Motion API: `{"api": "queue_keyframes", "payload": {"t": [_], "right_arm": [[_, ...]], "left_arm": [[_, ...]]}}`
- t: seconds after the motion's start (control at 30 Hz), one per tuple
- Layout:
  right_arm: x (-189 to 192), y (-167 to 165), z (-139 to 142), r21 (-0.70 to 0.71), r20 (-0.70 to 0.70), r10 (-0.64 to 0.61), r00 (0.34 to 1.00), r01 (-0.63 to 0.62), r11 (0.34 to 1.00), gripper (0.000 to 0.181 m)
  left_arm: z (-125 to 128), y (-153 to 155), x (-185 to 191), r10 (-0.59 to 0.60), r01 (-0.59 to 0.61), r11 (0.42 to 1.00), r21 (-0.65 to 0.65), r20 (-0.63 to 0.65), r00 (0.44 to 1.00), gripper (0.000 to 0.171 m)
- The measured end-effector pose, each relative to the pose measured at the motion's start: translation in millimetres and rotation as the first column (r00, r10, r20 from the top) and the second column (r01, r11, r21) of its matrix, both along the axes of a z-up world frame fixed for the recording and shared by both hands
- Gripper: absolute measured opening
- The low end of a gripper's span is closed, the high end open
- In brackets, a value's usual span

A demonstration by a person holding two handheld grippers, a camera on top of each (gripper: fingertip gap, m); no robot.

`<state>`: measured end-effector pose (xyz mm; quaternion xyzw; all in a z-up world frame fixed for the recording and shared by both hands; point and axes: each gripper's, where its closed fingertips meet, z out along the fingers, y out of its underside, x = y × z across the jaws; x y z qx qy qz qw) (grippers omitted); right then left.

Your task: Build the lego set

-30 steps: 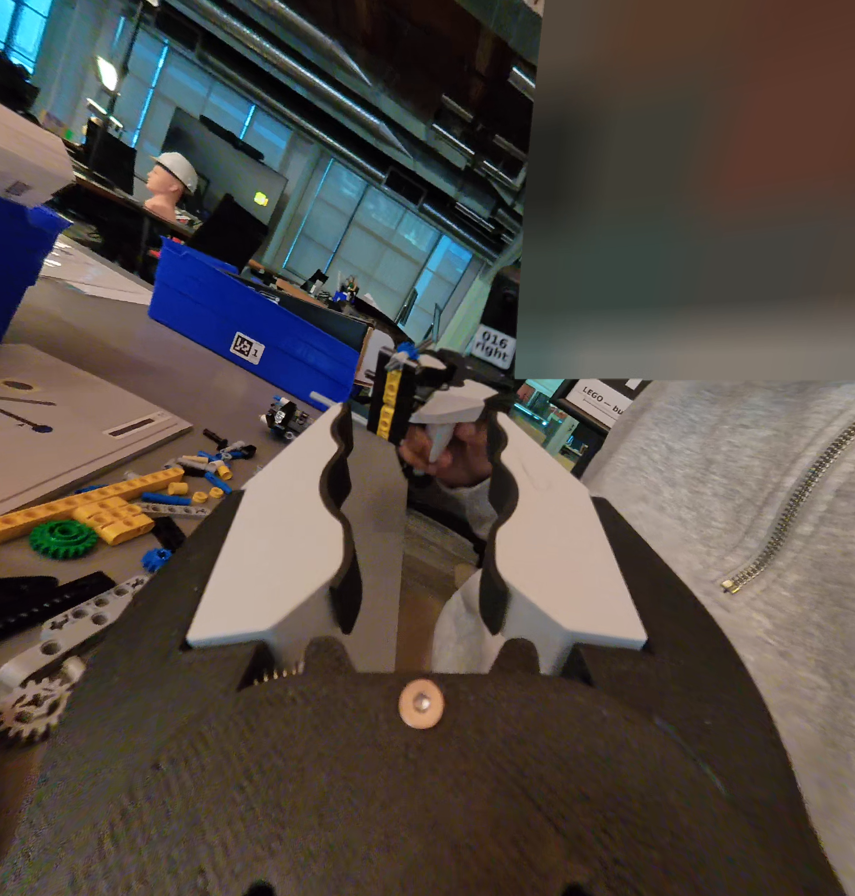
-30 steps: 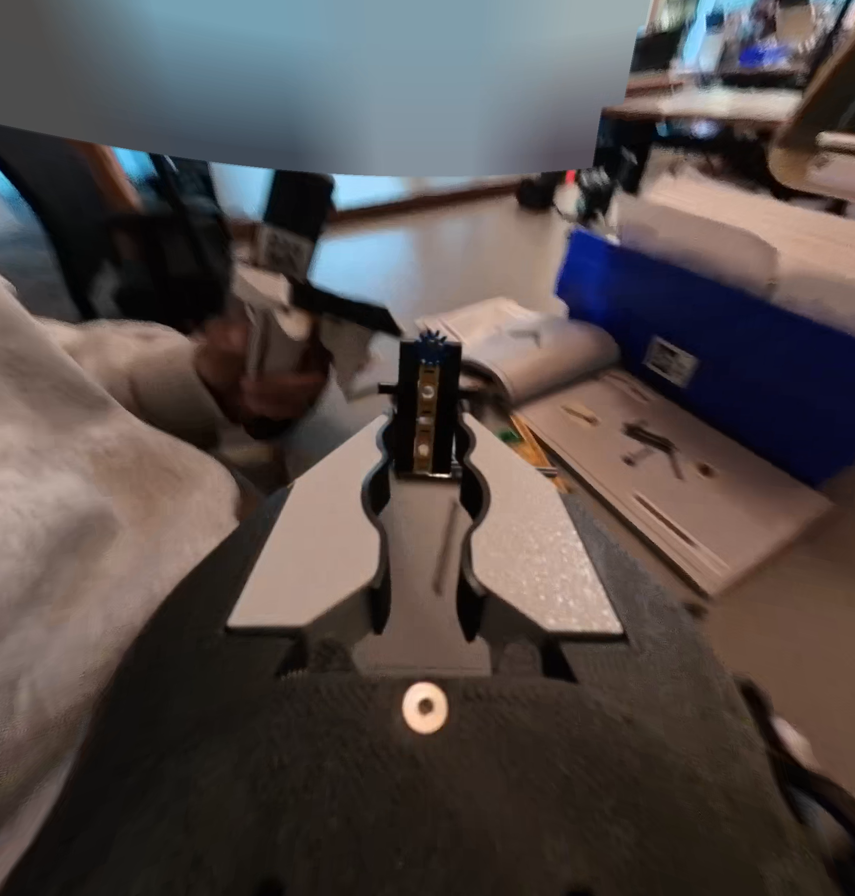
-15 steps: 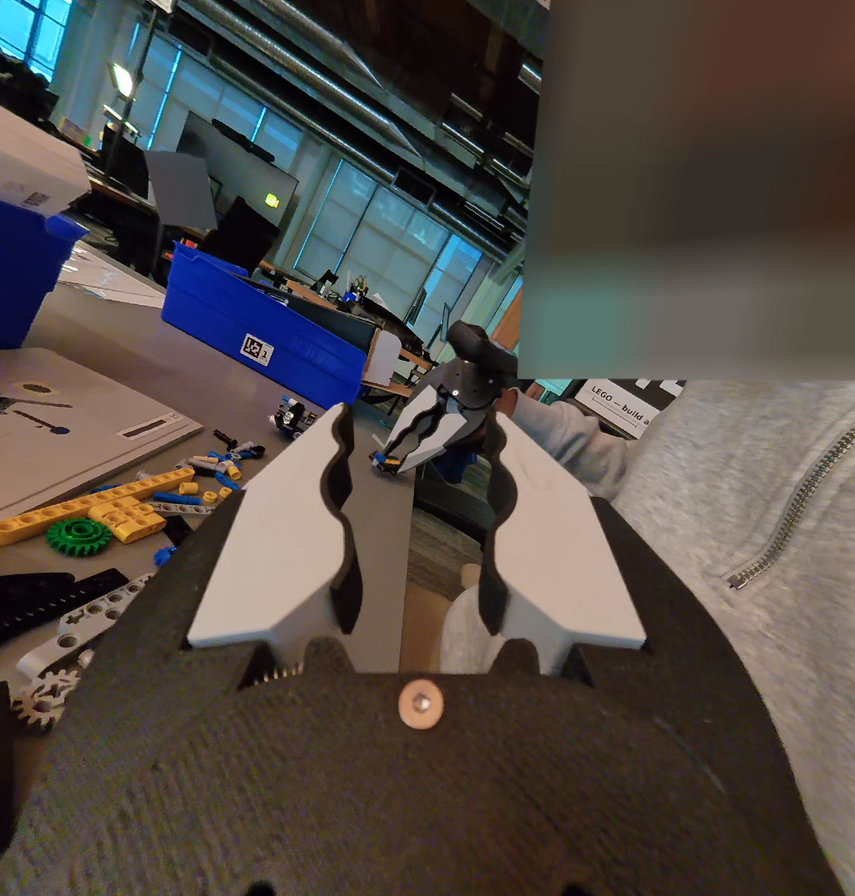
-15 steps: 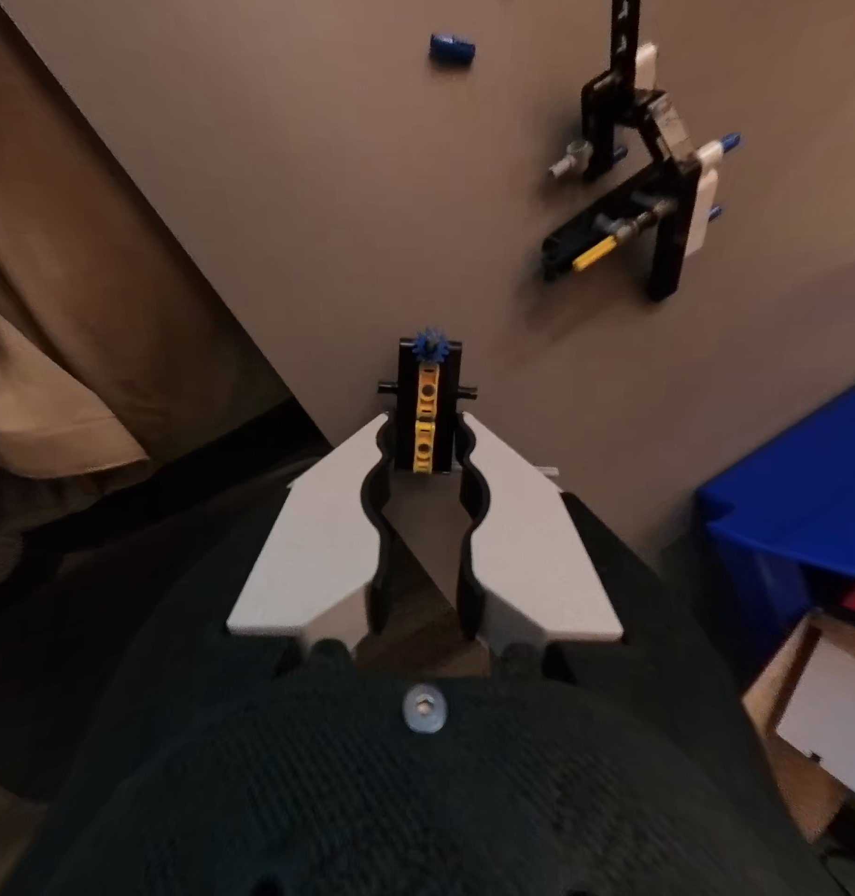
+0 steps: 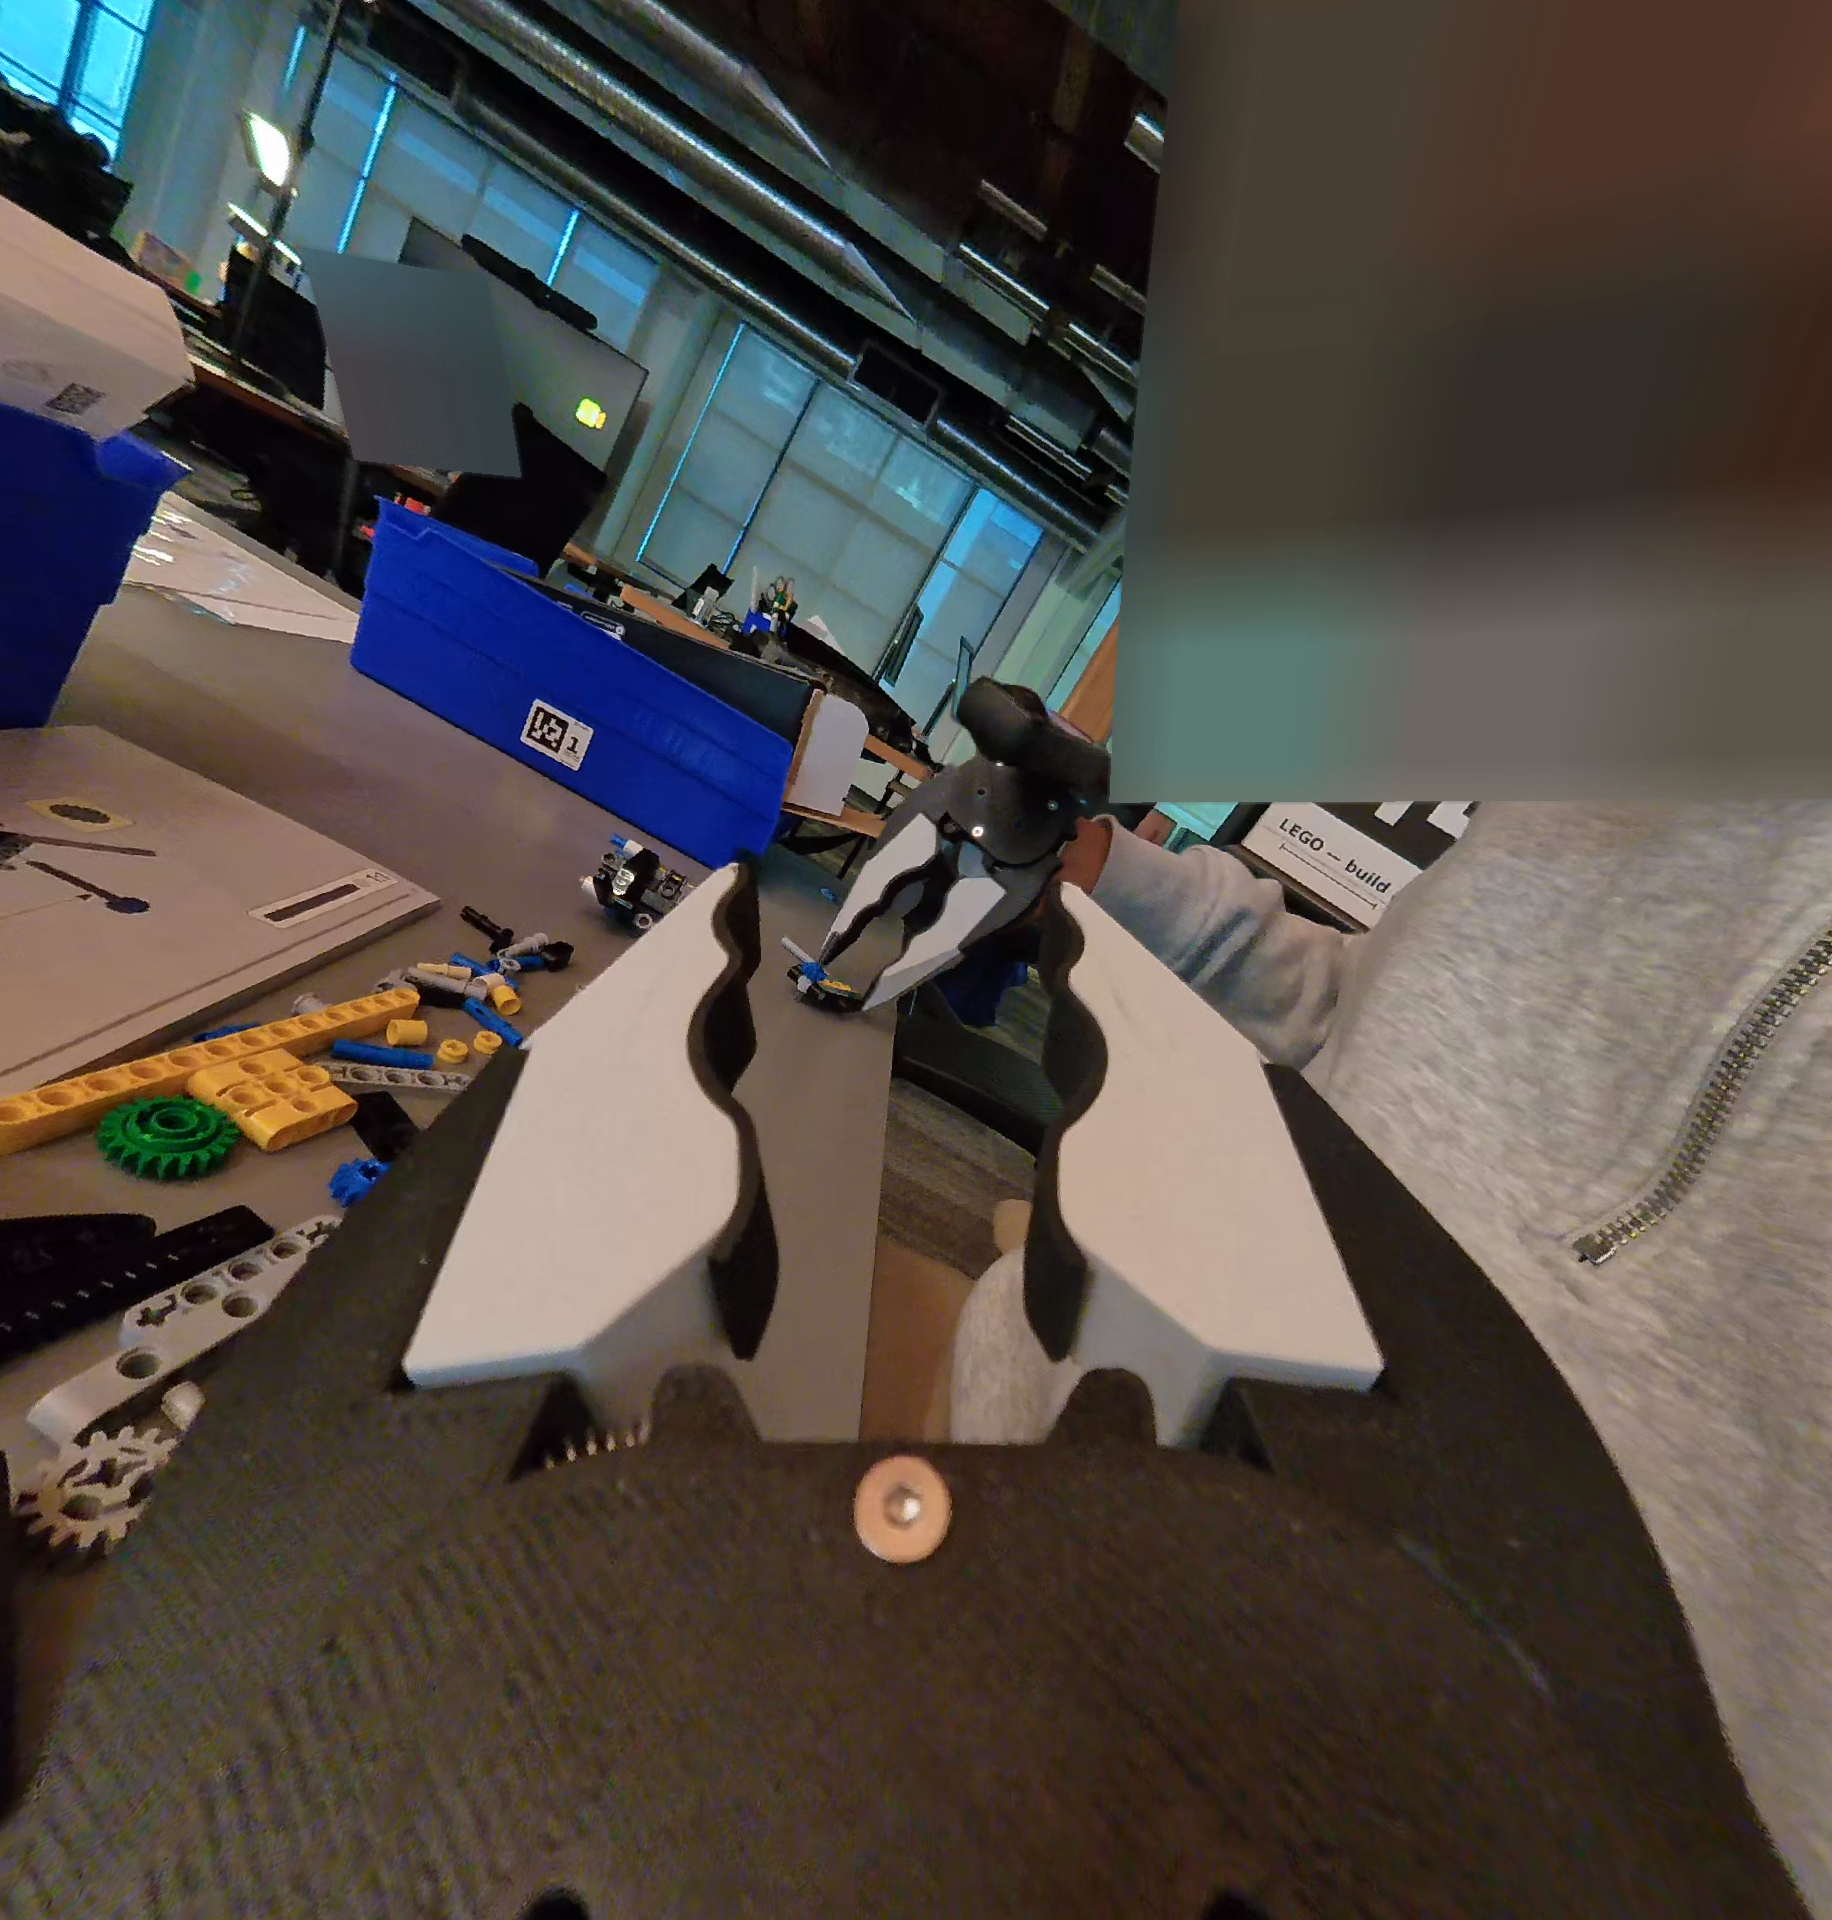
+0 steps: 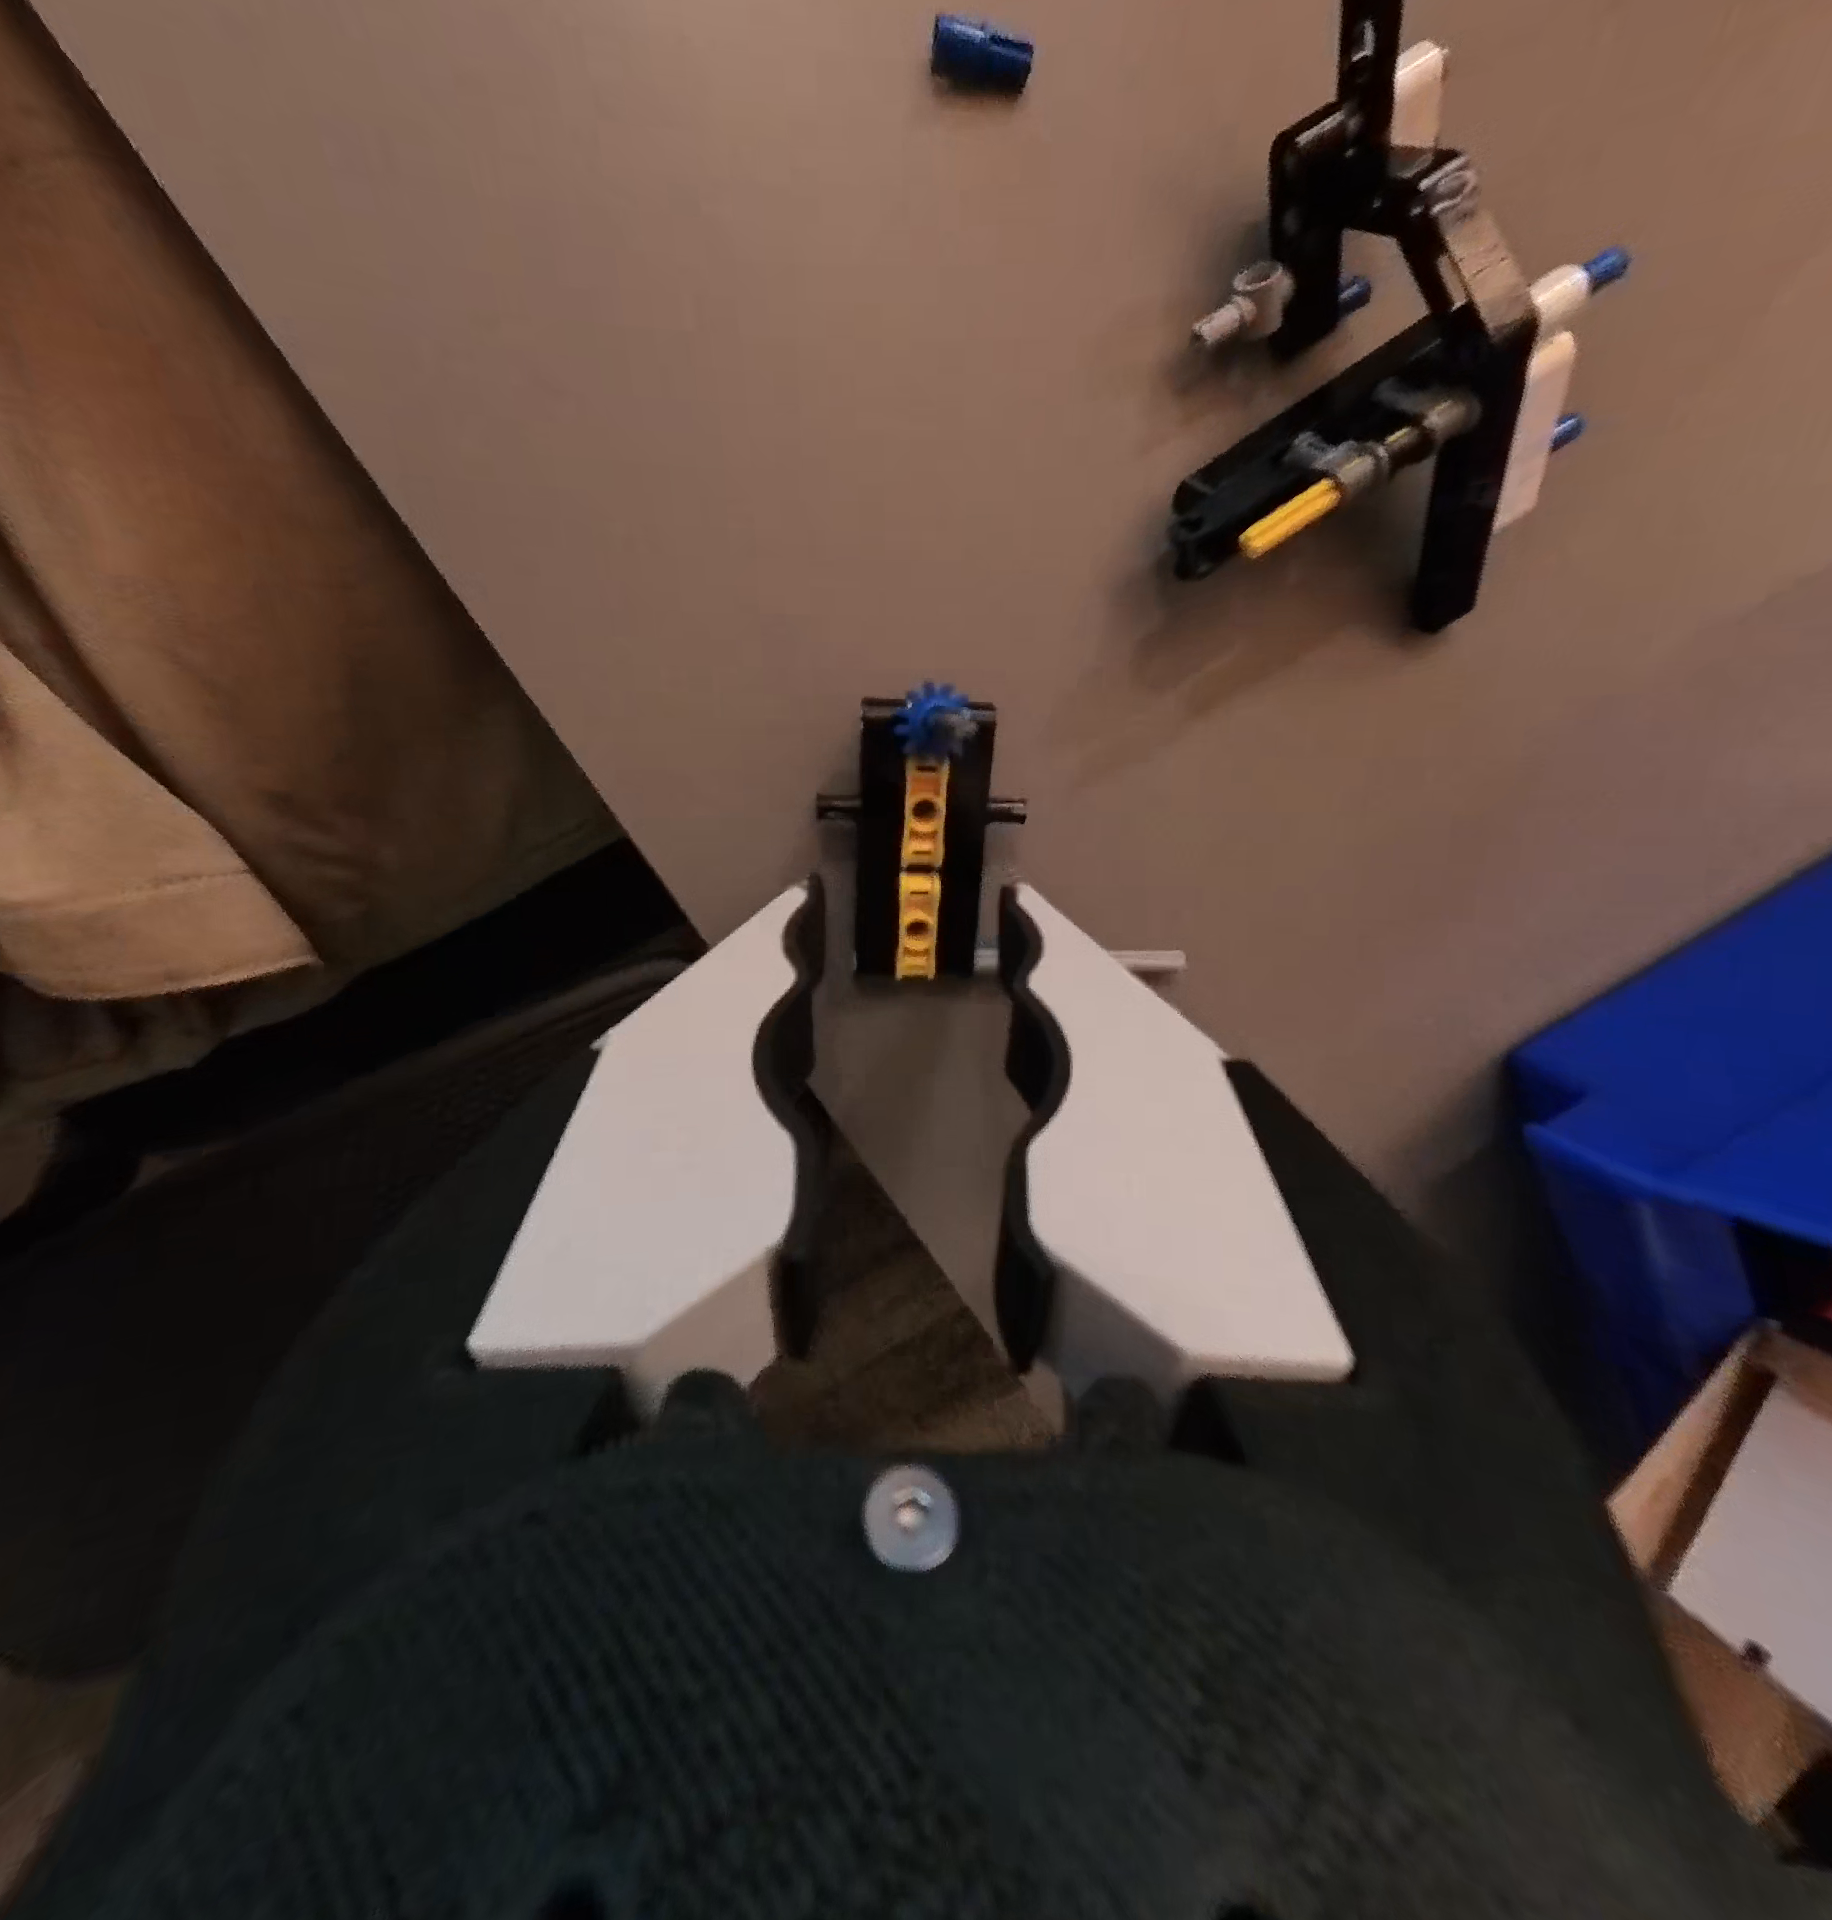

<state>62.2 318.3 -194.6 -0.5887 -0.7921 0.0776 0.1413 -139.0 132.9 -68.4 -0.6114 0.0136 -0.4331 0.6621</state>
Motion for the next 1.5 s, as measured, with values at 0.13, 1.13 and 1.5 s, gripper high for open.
{"api": "queue_keyframes", "payload": {"t": [0.13, 1.13, 1.5], "right_arm": [[5.1, 1.4, 10.1, 0.001, -0.037, -0.034, 0.999, 0.034, 0.999, 0.034], [-178.2, -179.6, 79.7, -0.285, -0.863, -0.098, 0.496, -0.317, 0.905, 0.0], [-187.3, -124.6, 82.4, -0.305, -0.857, -0.284, 0.429, 0.02, 0.952, 0.0]], "left_arm": [[0.1, 0.2, -0.2, -0.002, 0.002, 1.0, -0.001, 0.006, 1.0, 0.053], [-4.3, -1.3, -51.8, 0.393, -0.4, 0.917, 0.016, -0.226, 0.892, 0.0], [-7.9, -7.3, -70.4, 0.418, -0.425, 0.905, -0.004, -0.174, 0.892, 0.0]]}}
